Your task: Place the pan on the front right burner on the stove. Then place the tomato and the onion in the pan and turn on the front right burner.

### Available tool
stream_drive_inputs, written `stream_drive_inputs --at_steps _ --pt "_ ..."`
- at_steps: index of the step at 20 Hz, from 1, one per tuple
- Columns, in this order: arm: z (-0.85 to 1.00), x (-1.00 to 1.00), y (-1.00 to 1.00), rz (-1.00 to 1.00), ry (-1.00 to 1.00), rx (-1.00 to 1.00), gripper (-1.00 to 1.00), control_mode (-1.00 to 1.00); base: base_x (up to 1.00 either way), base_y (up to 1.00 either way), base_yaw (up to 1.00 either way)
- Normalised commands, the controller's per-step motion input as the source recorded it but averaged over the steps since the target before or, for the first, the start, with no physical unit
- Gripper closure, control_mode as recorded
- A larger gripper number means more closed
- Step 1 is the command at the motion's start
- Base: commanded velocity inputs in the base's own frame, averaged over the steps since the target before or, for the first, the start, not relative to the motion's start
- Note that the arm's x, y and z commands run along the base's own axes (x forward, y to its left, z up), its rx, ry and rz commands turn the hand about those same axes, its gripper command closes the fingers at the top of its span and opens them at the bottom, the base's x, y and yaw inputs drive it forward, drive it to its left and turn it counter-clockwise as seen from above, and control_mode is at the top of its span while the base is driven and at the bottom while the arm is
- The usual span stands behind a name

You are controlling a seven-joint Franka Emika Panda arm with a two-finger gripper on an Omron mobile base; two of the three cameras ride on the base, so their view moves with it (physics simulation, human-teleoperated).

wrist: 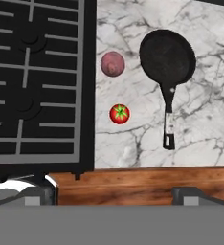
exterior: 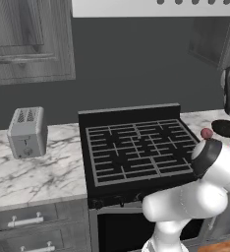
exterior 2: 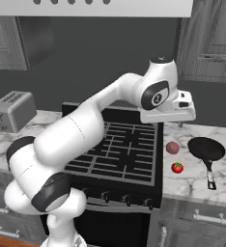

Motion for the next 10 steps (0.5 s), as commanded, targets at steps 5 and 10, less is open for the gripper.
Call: stream_drive_inputs --at_steps 5,10 --pt "0.00 0.00 -0.34 0.00 0.00 0.00 -1.00 -1.00 0.00 0.00 0.00" --pt "-0.05 0.00 -0.30 0.00 0.00 0.00 -1.00 -1.00 0.00 0.00 0.00"
